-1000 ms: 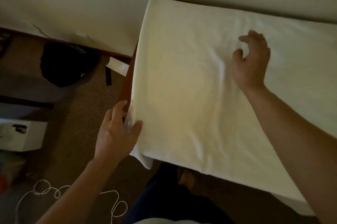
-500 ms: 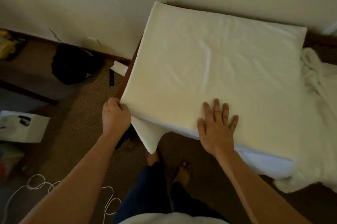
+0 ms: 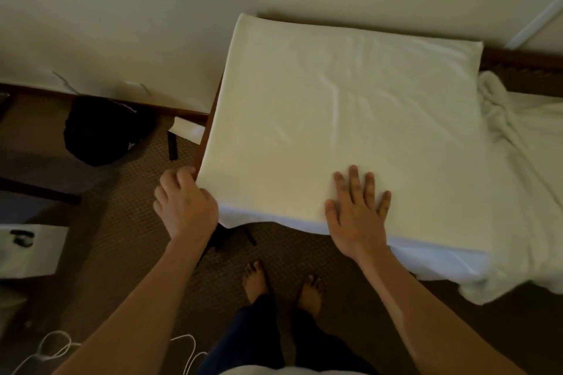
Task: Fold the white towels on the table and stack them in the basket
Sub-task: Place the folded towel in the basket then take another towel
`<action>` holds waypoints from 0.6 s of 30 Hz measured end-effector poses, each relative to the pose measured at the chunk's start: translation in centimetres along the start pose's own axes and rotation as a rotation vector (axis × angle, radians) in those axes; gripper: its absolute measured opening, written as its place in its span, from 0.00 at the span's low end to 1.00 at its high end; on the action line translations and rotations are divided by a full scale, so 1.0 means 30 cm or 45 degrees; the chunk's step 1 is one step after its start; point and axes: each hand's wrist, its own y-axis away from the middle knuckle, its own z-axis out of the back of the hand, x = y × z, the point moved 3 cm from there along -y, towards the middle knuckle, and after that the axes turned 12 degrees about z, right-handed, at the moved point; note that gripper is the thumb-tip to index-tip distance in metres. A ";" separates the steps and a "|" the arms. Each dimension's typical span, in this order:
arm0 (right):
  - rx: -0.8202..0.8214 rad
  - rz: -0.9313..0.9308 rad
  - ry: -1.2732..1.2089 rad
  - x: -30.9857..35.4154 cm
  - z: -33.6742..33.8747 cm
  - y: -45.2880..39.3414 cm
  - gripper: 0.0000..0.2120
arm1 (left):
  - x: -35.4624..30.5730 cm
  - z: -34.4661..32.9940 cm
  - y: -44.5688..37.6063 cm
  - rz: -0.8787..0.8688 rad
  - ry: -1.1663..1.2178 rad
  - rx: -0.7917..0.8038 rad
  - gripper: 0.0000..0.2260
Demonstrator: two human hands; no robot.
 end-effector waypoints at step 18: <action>-0.028 -0.146 0.083 -0.030 -0.005 -0.001 0.32 | -0.041 -0.150 -0.130 -0.630 -0.328 0.296 0.33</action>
